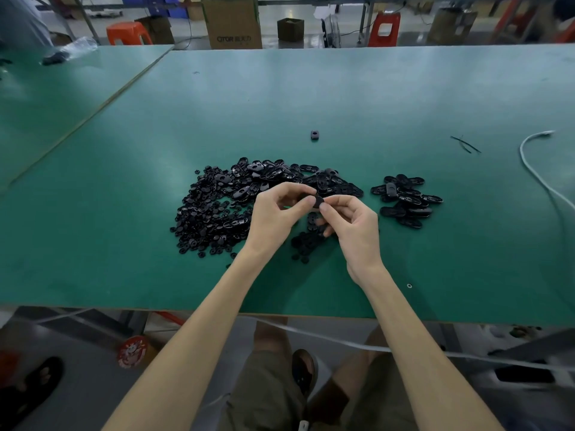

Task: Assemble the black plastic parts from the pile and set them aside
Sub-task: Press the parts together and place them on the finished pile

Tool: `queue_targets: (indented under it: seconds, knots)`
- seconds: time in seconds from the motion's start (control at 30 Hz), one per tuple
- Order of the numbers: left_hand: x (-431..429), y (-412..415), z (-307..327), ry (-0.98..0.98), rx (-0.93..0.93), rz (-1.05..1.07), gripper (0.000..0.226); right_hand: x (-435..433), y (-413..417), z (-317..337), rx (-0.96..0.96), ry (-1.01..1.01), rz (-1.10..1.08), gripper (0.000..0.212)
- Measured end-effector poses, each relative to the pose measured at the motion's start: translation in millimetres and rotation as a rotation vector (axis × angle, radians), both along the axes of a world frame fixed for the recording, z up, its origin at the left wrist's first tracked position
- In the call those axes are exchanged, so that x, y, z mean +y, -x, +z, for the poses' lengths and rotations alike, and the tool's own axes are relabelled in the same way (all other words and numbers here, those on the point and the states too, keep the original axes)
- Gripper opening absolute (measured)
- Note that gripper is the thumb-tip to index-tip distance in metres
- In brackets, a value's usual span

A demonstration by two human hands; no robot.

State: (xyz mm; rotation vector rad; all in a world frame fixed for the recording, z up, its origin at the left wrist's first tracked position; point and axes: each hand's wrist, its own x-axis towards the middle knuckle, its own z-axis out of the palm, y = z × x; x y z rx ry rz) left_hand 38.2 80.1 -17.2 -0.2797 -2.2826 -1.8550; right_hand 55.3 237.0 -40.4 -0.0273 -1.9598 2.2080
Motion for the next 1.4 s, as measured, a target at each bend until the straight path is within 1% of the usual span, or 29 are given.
queue_targets:
  seconds: [0.1,0.17,0.3,0.4,0.47,0.53,0.63,0.77,0.9,1.0,1.2,1.4]
  knots:
    - [2.0,4.1,5.9,-0.085,-0.035,0.012,0.015,-0.7,-0.7,-0.6,-0.003,-0.03,0.022,0.005]
    - [3.8,6.0,9.3,-0.107,-0.074,-0.007,0.015,-1.1,-0.8,0.5,-0.008,-0.048,0.037,0.008]
    - [9.2,8.1,8.2,-0.077,-0.117,-0.047,0.009,-1.7,-1.9,1.8,-0.002,-0.095,0.069,0.011]
    - [8.3,7.0,7.3,-0.085,-0.106,-0.032,0.017,-2.4,-2.3,1.8,0.003,-0.077,0.06,0.008]
    - [5.3,7.3,8.4,-0.066,-0.084,-0.036,0.018,-1.9,-1.7,1.8,0.012,-0.033,0.029,0.006]
    - [2.4,6.5,10.5,-0.03,-0.08,-0.073,0.018,-1.6,0.0,1.5,0.023,0.002,-0.001,0.007]
    - [0.6,5.2,11.8,0.011,-0.096,-0.127,0.019,-0.8,1.5,-0.4,0.033,-0.013,-0.011,0.005]
    - [-2.6,3.7,12.0,-0.013,-0.15,-0.099,0.017,-0.6,2.9,-2.4,0.041,-0.039,-0.011,0.003]
    - [-5.9,0.4,15.7,-0.058,-0.173,-0.153,0.019,0.1,2.6,-2.6,0.04,-0.038,-0.015,0.002]
    - [-7.1,-1.5,18.5,-0.05,-0.184,-0.174,0.021,0.0,2.6,-2.8,0.03,-0.024,-0.027,0.002]
    - [-4.9,-3.7,19.4,-0.031,-0.196,-0.133,0.017,0.6,3.5,-4.5,0.022,-0.018,-0.033,0.003]
    - [-3.5,-4.7,22.2,0.015,-0.215,-0.095,0.015,0.2,3.9,-6.0,0.019,-0.057,-0.022,0.002]
